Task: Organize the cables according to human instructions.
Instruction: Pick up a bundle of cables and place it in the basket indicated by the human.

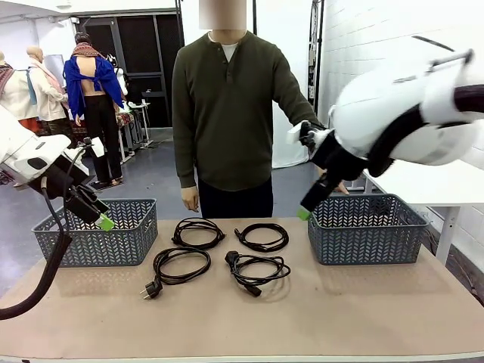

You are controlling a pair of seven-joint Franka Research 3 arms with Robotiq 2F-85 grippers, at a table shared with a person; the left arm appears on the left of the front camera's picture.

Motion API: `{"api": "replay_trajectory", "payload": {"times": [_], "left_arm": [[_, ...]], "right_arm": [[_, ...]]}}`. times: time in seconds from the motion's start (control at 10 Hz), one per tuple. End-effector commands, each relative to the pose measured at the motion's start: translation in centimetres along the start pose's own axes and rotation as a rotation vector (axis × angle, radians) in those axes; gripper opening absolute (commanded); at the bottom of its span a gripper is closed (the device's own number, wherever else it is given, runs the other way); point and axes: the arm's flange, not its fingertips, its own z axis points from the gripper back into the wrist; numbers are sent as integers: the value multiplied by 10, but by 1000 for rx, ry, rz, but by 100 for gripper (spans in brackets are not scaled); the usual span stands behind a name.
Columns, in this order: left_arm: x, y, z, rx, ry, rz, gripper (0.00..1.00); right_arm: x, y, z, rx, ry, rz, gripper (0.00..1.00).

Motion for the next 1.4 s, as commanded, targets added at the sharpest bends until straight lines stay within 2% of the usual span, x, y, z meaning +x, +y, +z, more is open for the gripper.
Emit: {"api": "replay_trajectory", "payload": {"times": [0.0, 0.4, 0.6, 0.8, 1.3], "left_arm": [[-2, 3, 0, -13, -21, -8, 100], [-2, 3, 0, -13, -21, -8, 100], [-2, 3, 0, -13, -21, -8, 100], [-2, 3, 0, -13, -21, -8, 100], [-2, 3, 0, -13, -21, -8, 100]], "right_arm": [[33, -6, -21, -38, 25, -71, 100], [76, -1, -90, -86, 88, -111, 100], [80, -1, -114, -58, 123, -115, 100], [71, -5, -113, -33, 95, -103, 100], [73, 1, -121, -32, 116, -100, 100]]}}
